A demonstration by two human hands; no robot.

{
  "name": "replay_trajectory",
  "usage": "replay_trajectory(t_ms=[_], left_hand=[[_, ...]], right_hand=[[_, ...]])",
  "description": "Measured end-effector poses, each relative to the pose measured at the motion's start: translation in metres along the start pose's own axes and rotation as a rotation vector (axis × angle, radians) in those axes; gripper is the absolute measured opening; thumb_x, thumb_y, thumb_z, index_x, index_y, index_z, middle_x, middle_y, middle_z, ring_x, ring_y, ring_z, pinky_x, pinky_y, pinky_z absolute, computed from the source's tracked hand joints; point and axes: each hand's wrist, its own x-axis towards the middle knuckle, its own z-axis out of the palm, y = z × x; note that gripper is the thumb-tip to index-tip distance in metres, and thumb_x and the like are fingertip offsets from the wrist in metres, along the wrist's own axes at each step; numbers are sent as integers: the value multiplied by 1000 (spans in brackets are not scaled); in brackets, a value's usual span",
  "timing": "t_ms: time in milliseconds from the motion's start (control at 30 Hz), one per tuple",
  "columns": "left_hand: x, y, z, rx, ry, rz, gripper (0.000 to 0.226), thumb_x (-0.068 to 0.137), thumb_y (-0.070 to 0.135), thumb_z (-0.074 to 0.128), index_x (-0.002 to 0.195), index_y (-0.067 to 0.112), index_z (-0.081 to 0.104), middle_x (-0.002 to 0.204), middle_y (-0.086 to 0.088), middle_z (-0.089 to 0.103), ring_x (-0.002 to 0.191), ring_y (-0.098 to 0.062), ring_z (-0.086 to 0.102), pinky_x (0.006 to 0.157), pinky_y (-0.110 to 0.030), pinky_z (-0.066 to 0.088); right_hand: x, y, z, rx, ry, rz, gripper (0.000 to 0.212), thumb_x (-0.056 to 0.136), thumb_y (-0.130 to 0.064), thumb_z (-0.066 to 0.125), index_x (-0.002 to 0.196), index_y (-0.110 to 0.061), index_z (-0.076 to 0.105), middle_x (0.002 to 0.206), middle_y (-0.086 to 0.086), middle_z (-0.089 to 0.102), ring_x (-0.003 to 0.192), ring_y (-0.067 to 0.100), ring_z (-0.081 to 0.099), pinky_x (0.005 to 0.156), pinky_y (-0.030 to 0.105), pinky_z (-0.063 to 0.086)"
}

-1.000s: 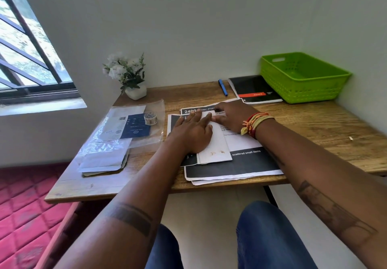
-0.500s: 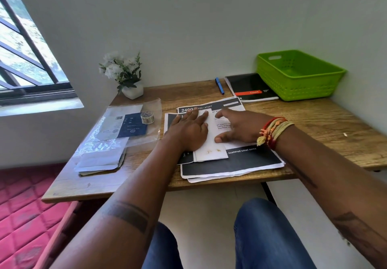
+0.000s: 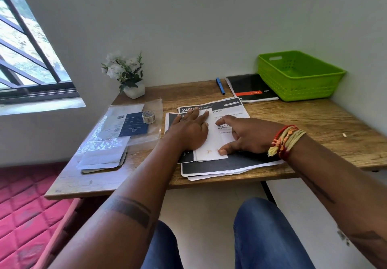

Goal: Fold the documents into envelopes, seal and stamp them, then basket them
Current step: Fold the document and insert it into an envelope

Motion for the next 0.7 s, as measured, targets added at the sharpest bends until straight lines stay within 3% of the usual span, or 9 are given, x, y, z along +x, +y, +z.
replay_trajectory(t_ms=[167,367,467,700], left_hand=[[0,0,0,-8,6,3,57,110,45,19,165,35,7,174,0,0,160,-18,-3,127,-42,-4],[-1,0,-1,-14,3,1,57,110,45,19,165,35,7,174,0,0,160,-17,-2,127,-42,-4],[-2,1,-1,-24,14,-12,59,109,44,20,166,31,8,174,0,1,160,-16,-1,128,-41,-2],[-1,-1,1,-65,73,-9,60,109,41,25,166,24,13,174,-1,8,160,-15,3,128,-40,1]], right_hand=[[4,8,-11,104,-88,-18,100,68,-68,77,150,-40,27,99,-9,55,88,9,54,72,26,41],[60,14,-9,204,287,57,51,94,-50,63,136,-20,59,118,1,65,101,16,58,86,28,43],[88,9,-12,187,308,50,39,100,-41,58,127,-15,68,124,7,68,110,23,62,94,30,46],[121,3,-19,227,378,70,23,93,-30,71,106,-11,73,108,5,70,102,23,64,82,27,45]])
